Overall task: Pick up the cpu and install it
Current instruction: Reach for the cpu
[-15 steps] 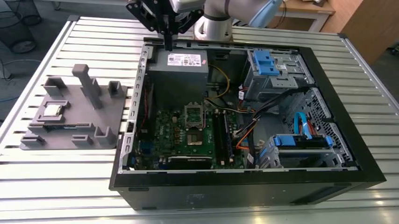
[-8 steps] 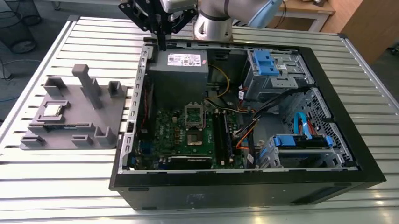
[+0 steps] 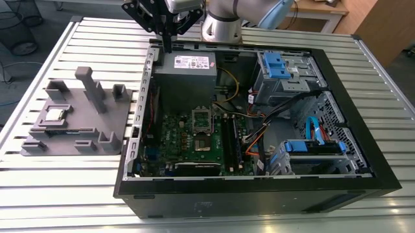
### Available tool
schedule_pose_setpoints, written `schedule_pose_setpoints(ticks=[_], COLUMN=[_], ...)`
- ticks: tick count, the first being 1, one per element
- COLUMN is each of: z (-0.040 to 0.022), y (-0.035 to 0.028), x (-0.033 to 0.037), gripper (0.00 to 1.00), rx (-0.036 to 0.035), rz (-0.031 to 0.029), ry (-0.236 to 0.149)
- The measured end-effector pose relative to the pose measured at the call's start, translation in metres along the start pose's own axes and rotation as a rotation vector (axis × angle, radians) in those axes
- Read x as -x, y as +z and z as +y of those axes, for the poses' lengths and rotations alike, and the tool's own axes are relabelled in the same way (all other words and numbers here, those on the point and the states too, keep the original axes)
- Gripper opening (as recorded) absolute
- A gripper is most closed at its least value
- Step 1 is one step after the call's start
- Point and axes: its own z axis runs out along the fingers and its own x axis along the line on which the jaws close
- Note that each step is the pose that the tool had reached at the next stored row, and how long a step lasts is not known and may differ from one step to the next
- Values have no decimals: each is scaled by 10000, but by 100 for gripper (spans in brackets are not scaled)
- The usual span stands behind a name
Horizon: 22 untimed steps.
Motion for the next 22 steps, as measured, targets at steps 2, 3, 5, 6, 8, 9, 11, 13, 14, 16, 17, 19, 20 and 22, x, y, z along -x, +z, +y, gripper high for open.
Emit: schedule_pose_setpoints(ticks=[2,3,5,6,8,9,11,13,14,16,17,19,20,22], z=[0,0,0,0,0,0,-2,-3,-3,-6,-7,-10,-11,-13], y=[0,0,0,0,0,0,0,-1,-1,-2,-3,-3,-4,-5], x=[0,-1,-1,-1,-1,-2,-13,-32,-44,-75,-91,-124,-140,-173], gripper=[11,11,11,11,11,11,11,11,11,11,11,11,11,11], rx=[0,-1,0,-1,-1,0,0,-1,0,-1,0,0,0,0], rz=[0,0,0,0,0,0,-1,0,0,0,0,-1,-1,-2], ry=[0,-1,0,0,0,0,2,0,1,0,0,-1,-1,0])
